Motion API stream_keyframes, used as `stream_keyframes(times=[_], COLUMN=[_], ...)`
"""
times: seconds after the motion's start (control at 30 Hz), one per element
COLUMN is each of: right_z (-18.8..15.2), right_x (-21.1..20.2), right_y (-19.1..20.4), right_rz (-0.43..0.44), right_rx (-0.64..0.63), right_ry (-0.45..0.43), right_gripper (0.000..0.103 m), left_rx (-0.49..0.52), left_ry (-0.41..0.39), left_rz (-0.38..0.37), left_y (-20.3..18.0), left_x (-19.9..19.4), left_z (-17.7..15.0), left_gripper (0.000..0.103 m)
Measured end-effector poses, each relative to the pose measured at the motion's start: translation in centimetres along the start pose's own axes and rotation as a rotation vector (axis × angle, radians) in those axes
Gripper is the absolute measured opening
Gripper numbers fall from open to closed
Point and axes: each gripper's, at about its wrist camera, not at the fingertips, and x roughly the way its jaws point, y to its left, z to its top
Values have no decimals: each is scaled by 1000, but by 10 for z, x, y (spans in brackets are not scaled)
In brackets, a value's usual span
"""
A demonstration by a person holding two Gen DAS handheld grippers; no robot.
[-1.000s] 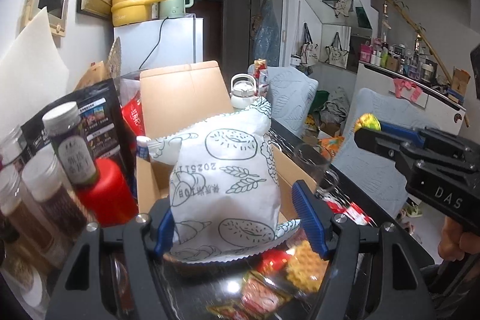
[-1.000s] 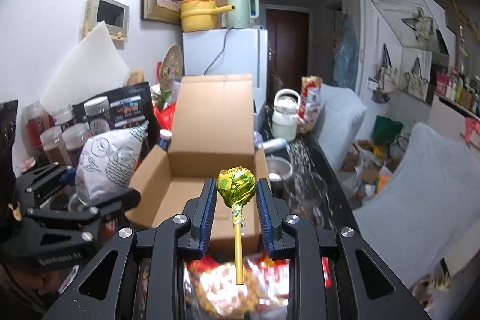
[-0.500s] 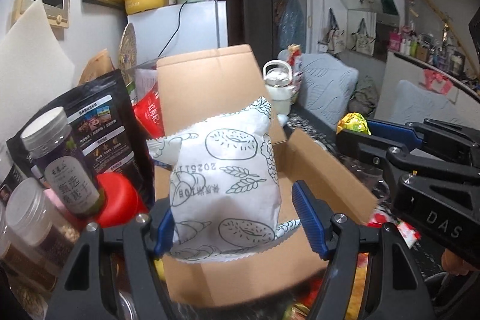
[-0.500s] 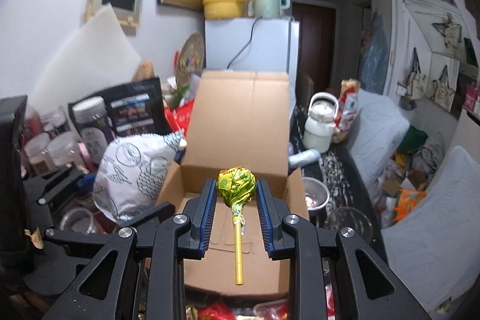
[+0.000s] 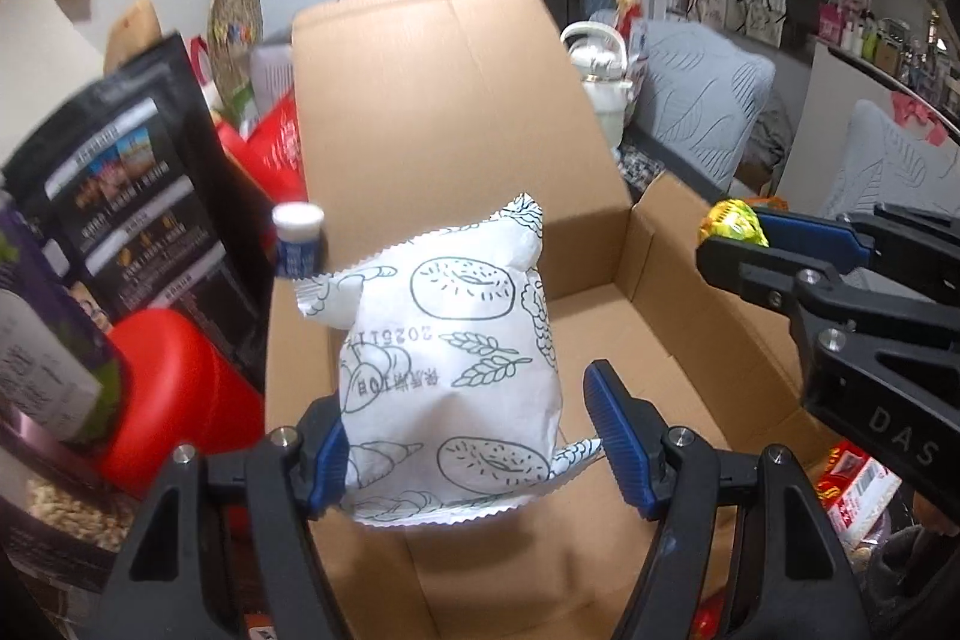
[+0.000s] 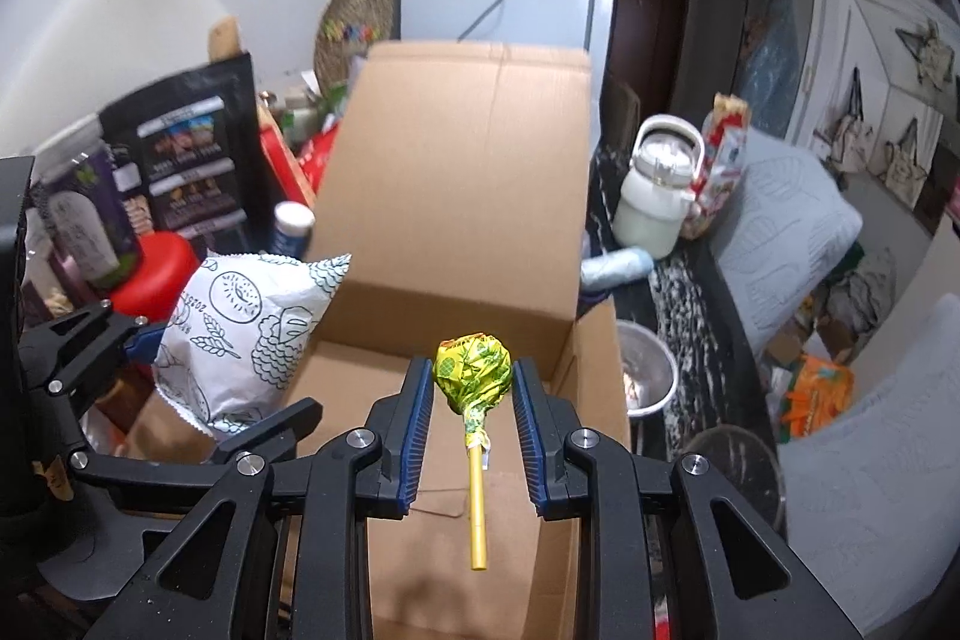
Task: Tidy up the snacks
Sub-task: 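Open the left gripper to drop the white bag while the right gripper drops the lollipop into the box, then move both grippers back from the box toward the remaining snacks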
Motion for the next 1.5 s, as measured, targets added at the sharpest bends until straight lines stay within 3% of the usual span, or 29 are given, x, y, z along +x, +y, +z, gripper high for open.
stream_keyframes(times=[0.33, 0.37, 0.47, 0.6, 0.73, 0.97, 1.5], right_z=[-11, -11, -12, -15, -18, -17, -5], right_x=[21, 22, 21, 18, 12, -11, -105], right_y=[-8, -7, -7, -8, -9, -10, -2], right_rz=[14, 13, -4, -12, -32, -49, -104], right_rx=[44, 43, 49, 52, 53, 68, 55], right_ry=[61, 65, 68, 75, 79, 50, -89], right_gripper=[28, 31, 62, 63, 63, 63, 63], left_rx=[-8, -10, -21, -26, -9, -11, 17], left_ry=[94, 104, 161, 199, 154, 97, -33], left_rz=[19, 24, 29, 24, 60, 55, 32], left_y=[0, -1, -1, 0, -3, -2, -16], left_x=[26, 29, 39, 43, 31, 1, -95], left_z=[-2, -2, -4, -11, -10, 1, 10], left_gripper=[70, 70, 72, 74, 74, 74, 74])
